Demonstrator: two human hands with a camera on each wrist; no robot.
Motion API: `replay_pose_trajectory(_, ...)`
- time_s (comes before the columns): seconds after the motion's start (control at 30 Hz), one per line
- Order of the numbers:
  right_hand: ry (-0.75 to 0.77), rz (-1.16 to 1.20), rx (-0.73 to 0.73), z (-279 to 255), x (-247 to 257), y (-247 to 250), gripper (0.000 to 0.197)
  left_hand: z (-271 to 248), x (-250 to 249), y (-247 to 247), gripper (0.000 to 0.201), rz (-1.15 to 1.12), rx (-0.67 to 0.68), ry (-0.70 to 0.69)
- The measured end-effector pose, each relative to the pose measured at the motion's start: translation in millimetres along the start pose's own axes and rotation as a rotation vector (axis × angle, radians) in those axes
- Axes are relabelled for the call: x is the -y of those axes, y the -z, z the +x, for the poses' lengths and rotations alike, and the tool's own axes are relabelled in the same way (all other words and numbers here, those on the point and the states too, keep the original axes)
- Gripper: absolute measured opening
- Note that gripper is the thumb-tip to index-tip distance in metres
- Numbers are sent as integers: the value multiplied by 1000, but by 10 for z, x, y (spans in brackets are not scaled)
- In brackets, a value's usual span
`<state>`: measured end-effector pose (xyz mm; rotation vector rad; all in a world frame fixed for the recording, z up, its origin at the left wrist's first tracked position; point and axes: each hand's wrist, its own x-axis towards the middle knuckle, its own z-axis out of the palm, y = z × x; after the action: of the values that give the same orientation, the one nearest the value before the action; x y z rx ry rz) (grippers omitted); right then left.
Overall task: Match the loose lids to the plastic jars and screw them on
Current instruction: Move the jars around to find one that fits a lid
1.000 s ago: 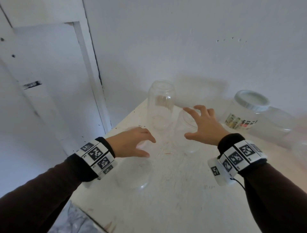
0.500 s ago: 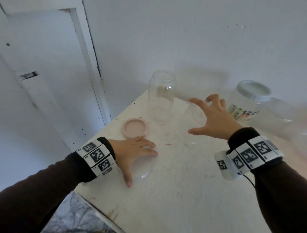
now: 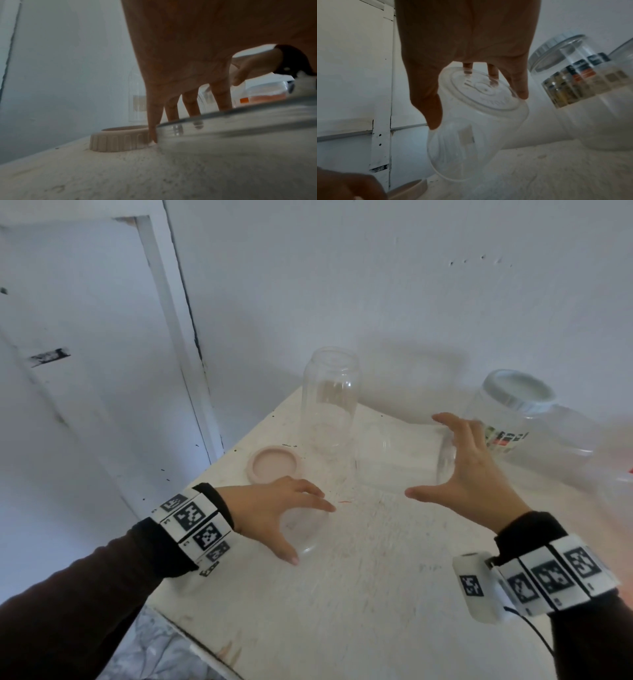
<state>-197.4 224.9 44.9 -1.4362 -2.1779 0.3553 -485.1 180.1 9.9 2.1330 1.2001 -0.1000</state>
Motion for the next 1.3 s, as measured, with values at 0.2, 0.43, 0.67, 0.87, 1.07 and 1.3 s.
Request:
replay_pose_trajectory(0.2,-143,123,-15,-135,-17,-15,90,-64,-2,150,79,-90,-218,-70)
replay_pose_trajectory(0.43,-188,214,42,-174,-9,-149,104,-98,-33,317,82,-182,-440,-159)
replay_pose_trajectory(0.67,-150,201,111,-190,55,-287,103,-55,-156,407,85,-252,-620,-247)
replay_pose_trajectory(0.87,-157,280,200,-219,75,-358,111,64,-207,442,95,-298,-656,-243)
replay_pose_trajectory(1.07,-162,264,324,-220,49,-353,106,177,-269,456,92,-284,-661,-298)
replay_pose_trajectory(1.3,-208,383,314,-255,-58,-378,104,281,-330,463,90,-212,-645,-330)
